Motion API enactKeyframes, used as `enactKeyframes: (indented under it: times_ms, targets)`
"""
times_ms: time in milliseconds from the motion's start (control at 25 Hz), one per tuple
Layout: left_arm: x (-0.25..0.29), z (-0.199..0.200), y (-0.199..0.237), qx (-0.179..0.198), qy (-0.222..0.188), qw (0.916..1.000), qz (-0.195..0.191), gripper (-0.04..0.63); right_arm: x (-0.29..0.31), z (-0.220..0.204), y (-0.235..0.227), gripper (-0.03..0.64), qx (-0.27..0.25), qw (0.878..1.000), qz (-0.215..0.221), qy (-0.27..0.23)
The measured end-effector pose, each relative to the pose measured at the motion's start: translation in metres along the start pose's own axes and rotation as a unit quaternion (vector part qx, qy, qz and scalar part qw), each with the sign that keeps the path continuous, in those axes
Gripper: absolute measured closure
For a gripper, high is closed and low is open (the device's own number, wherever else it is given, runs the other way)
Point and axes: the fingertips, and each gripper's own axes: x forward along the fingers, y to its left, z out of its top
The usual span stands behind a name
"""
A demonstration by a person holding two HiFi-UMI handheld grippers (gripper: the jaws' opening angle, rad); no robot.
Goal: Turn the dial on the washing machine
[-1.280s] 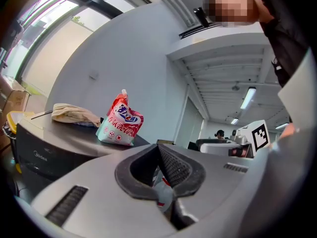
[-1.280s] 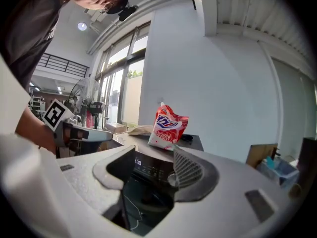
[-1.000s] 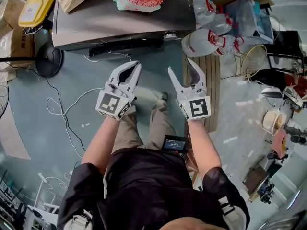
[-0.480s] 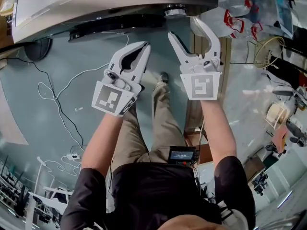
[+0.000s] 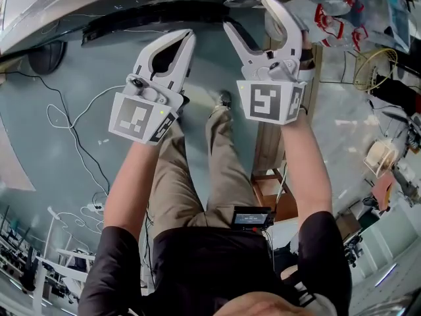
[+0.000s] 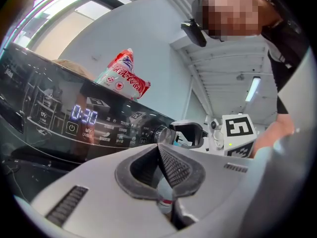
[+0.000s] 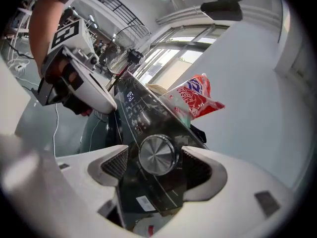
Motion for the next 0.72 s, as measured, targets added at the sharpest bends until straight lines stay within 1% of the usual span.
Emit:
enactKeyframes:
  times_ms: [200,400,720]
  targets:
    - [0.004,0.002,0.001,0.008,-0.004,1.0,-0.003,0.599,0.002,-0.007,0.003,0.296,-0.042,0.999,-0.028,0.004]
    - [0.001,-0.003,0.004,0.006,-0.001,1.0,-0.002,0.6,0.008,-0.013,0.006,0.296,-0.045,0.998,-0.042,0.005]
    - [-0.005,-0.009,0.006,0.006,0.007,1.0,-0.001,0.6,0.011,-0.006,0.003,0.299,-0.086,0.994,-0.064,0.003]
